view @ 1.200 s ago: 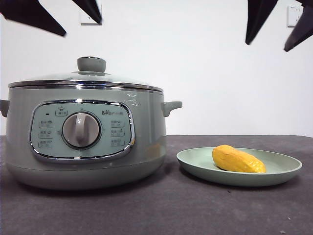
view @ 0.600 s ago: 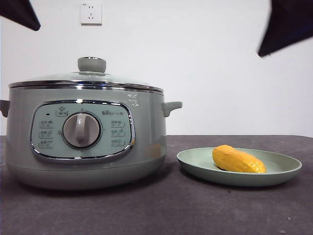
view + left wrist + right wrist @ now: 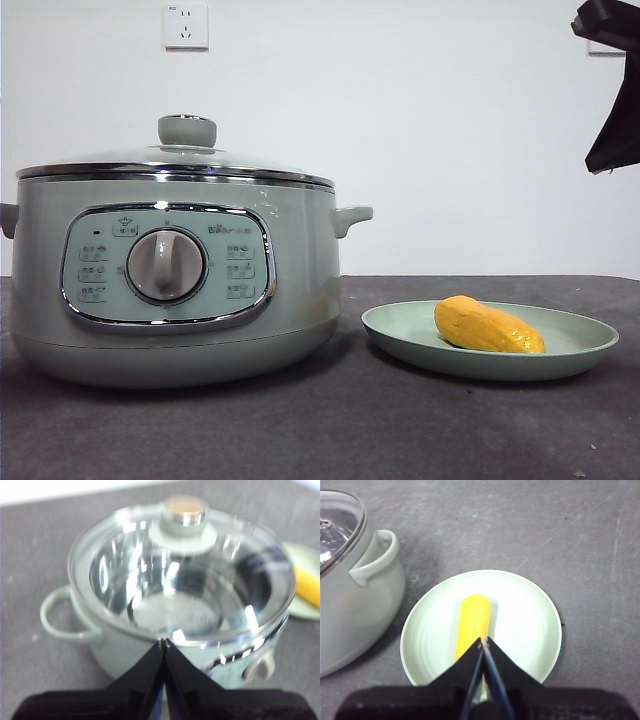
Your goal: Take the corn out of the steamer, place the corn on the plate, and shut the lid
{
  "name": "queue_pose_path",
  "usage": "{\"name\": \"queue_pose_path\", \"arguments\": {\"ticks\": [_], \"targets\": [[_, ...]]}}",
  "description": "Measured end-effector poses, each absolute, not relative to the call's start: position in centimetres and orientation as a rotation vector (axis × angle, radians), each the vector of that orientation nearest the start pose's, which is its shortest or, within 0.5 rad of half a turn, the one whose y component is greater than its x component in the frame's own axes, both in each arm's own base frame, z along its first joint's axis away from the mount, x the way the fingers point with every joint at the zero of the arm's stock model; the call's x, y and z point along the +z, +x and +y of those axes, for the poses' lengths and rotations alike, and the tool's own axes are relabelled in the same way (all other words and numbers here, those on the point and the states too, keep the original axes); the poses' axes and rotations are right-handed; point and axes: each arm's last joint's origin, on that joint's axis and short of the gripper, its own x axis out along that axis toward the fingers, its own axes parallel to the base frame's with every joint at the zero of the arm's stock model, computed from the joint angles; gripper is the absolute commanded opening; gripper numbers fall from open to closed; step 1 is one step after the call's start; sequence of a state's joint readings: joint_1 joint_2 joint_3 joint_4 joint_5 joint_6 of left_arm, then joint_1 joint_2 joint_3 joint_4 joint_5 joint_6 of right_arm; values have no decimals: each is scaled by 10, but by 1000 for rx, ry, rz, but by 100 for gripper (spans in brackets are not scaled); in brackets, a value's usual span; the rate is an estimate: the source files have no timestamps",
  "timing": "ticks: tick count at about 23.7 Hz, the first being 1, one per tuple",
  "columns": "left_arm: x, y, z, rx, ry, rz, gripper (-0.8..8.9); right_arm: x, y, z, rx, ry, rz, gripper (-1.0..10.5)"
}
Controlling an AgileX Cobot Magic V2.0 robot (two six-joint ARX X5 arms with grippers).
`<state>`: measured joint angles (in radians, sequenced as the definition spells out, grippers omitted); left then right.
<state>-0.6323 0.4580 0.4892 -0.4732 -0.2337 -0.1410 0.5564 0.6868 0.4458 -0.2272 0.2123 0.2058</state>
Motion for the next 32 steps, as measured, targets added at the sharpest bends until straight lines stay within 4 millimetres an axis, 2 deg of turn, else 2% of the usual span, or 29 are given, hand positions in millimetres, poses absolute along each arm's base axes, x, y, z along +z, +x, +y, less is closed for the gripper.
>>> {"name": "queue_pose_path", "arguments": {"ticks": [9,11,15,17,20,27,32], "targets": [[246,92,-58,-359,98,433,-3,227,134,76,291,25,467,3],[247,84,-47,-311,140,400,-3,227,134,76,291,25,467,3],[256,65,-17,-99,65,186,-3,227,134,76,291,25,467,3],[246,62,-9,-15,39,119,-3,227,134,76,291,25,467,3],[228,68,-5,15,24,79,-3,227,134,76,290,25,467,3],[177,90,-1,40,23,133,-3,227,134,76,291,25,466,3],[156,94,1,55,1,180,-3,228,134,76,291,25,466,3]]}}
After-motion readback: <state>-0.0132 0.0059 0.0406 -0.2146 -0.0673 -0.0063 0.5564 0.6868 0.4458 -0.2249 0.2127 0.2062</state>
